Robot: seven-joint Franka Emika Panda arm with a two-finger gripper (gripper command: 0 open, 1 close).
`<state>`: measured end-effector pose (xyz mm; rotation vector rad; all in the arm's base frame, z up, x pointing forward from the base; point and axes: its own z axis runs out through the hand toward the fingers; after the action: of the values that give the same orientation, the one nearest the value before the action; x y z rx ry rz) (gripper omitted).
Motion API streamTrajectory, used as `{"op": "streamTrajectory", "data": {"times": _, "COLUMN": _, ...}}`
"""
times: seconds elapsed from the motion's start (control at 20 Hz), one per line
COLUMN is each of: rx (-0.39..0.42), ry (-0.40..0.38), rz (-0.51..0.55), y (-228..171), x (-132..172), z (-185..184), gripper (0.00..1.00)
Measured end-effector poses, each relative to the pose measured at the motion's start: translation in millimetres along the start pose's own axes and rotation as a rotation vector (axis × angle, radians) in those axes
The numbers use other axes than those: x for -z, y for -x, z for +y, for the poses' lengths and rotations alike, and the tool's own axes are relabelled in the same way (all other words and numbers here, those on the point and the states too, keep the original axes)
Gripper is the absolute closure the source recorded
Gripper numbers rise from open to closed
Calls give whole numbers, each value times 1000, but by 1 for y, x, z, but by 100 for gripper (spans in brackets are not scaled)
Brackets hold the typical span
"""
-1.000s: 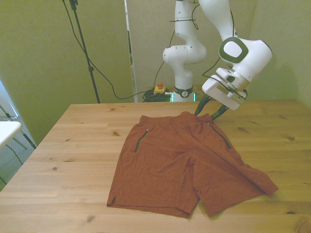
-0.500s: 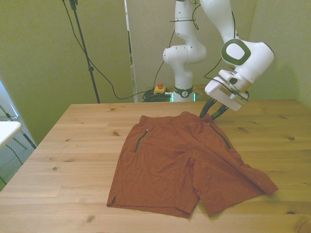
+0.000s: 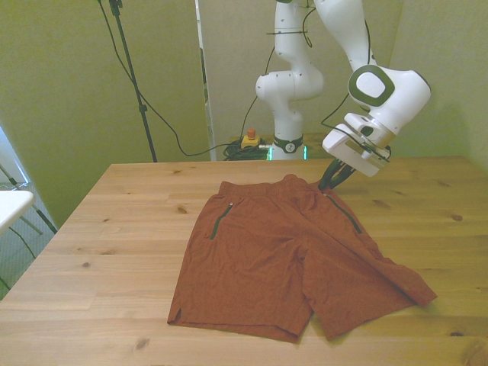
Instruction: Fold the shorts
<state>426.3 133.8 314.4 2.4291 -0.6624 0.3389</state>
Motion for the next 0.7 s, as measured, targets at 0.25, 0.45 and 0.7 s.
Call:
{"op": "streamTrajectory", "data": {"times": 0.25, "rx": -36, "ry": -26, "rz": 0, "y": -7, "x": 8, "z": 5, "gripper": 100}}
{"op": "streamTrajectory", "data": {"times": 0.45, "rx": -154, "ry": -105, "rz": 0, "y": -27, "x": 45, "z": 41, "gripper": 100}}
{"op": "streamTrajectory", "data": {"times": 0.7, "rx": -335, "ry": -190, "rz": -20, "y": -64, "x": 50, "z": 135, "gripper": 100}}
